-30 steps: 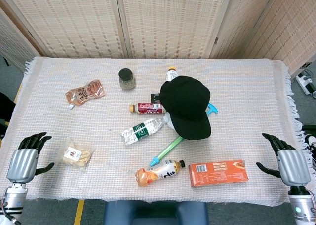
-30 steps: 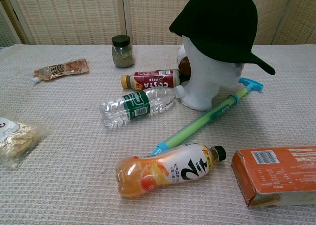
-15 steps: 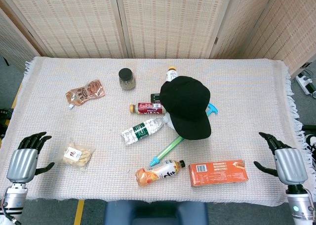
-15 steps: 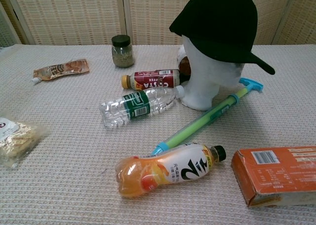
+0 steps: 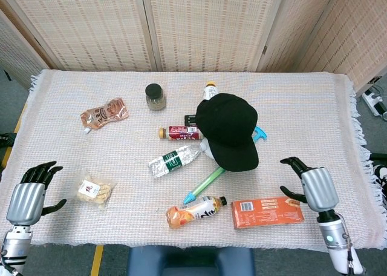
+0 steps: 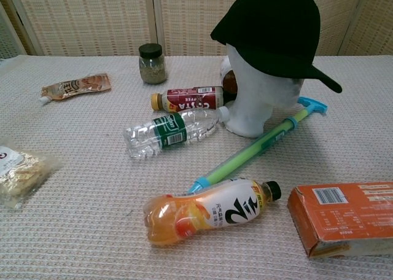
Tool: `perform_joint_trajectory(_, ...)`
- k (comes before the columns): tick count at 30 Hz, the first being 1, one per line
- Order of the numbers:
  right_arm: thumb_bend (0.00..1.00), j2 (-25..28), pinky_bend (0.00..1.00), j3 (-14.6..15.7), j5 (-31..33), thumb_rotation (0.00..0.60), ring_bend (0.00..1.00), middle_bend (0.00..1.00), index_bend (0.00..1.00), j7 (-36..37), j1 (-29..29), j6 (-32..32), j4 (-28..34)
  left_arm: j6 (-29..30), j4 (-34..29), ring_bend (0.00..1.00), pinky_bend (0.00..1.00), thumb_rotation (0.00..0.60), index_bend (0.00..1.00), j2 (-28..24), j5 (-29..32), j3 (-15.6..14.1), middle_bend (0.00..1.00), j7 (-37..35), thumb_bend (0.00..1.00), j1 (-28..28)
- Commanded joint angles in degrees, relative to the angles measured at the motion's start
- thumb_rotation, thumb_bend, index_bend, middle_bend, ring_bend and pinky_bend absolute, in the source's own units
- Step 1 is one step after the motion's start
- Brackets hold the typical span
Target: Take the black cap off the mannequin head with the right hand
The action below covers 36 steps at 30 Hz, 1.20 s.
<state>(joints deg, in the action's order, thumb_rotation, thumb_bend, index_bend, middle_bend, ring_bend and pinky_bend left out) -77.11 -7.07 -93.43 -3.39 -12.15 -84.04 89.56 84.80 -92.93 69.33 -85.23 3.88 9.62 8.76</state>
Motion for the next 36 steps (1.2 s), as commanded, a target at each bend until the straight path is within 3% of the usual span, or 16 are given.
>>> perform_joint_trajectory(1,0.07,-3.94,0.97,-1.61,0.47,0.600,0.77,0.36,0.33,0.45,-3.00,2.17,-1.41,0.27,-0.07,0.17,0.21,0.600,0.26,-0.22,-0.15,-0.02,0.19,-0.40,0.10,-0.16)
perform_joint_trajectory(16,0.10,-14.83,0.97,-4.13,1.02,0.600,0.76,0.36,0.34,-1.37,-8.38,1.54,-9.80,0.22,0.32,0.18,0.21,0.600,0.26,-1.64,-0.41,-0.34,0.19,-4.93,0.10,-0.68)
perform_joint_trajectory(23,0.37,-18.20,1.00,-4.48,-0.07,0.600,0.79,0.45,0.49,0.31,-9.33,-1.24,-14.79,-0.40,0.49,0.18,0.21,0.600,0.27,-2.21,-0.41,-0.44,0.19,-6.81,0.10,-0.55)
perform_joint_trajectory(27,0.59,-19.29,1.00,-4.53,-0.80,0.600,0.83,0.54,0.66,1.29,-9.75,-2.74,-17.05,-0.83,0.27,0.18,0.21,0.600,0.26,-2.63,-0.37,-0.56,0.19,-7.90,0.10,-0.49)
perform_joint_trajectory(36,0.70,-20.31,1.00,-6.89,-2.16,0.600,0.88,0.72,0.90,4.12,-10.80,-9.05,-20.69,-2.01,-0.40,0.17,0.21,0.600,0.26,-3.36,-0.45,-0.85,0.18,-9.96,0.10,-0.16)
